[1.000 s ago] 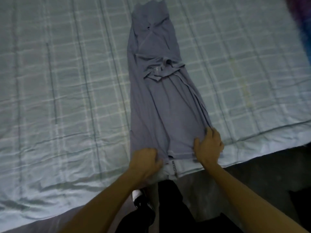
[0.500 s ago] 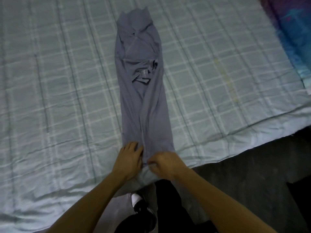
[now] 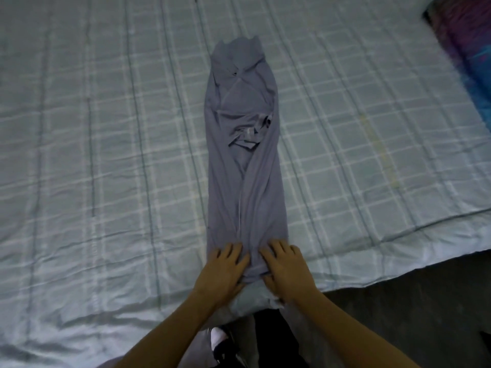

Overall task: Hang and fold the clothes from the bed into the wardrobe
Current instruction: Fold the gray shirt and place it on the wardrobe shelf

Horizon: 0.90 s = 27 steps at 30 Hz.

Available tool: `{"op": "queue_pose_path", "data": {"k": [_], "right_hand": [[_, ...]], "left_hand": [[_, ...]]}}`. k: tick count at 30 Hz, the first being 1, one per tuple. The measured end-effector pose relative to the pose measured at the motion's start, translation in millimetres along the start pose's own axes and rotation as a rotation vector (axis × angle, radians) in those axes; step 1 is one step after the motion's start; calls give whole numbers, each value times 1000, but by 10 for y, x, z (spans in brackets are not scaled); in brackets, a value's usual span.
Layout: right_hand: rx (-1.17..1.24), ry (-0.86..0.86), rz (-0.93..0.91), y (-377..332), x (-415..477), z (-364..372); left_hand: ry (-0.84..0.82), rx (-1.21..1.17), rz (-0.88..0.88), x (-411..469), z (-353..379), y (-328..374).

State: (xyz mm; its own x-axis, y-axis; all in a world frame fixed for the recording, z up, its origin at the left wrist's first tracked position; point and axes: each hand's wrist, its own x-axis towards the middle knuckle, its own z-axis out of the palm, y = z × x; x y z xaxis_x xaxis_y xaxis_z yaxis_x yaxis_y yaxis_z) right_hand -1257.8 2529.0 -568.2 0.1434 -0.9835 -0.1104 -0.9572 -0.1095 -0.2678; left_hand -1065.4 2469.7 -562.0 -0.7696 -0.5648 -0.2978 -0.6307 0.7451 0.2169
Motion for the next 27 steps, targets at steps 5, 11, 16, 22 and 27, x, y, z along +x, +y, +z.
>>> {"op": "queue_pose_path", "data": {"k": [5, 11, 16, 22, 27], "right_hand": [[26, 117, 35, -46, 98, 4], [235, -291, 96, -91, 76, -355], [339, -800, 189, -252, 51, -816], [257, 167, 376, 8, 613, -1142], [231, 380, 229, 31, 713, -833]], "left_hand": [[44, -71, -23, 123, -138, -32], [-248, -250, -59, 38, -378, -18], [-690, -356, -8, 44, -801, 116], [317, -430, -243, 495, -1315, -441], [582, -272, -185, 429, -952, -438]]}}
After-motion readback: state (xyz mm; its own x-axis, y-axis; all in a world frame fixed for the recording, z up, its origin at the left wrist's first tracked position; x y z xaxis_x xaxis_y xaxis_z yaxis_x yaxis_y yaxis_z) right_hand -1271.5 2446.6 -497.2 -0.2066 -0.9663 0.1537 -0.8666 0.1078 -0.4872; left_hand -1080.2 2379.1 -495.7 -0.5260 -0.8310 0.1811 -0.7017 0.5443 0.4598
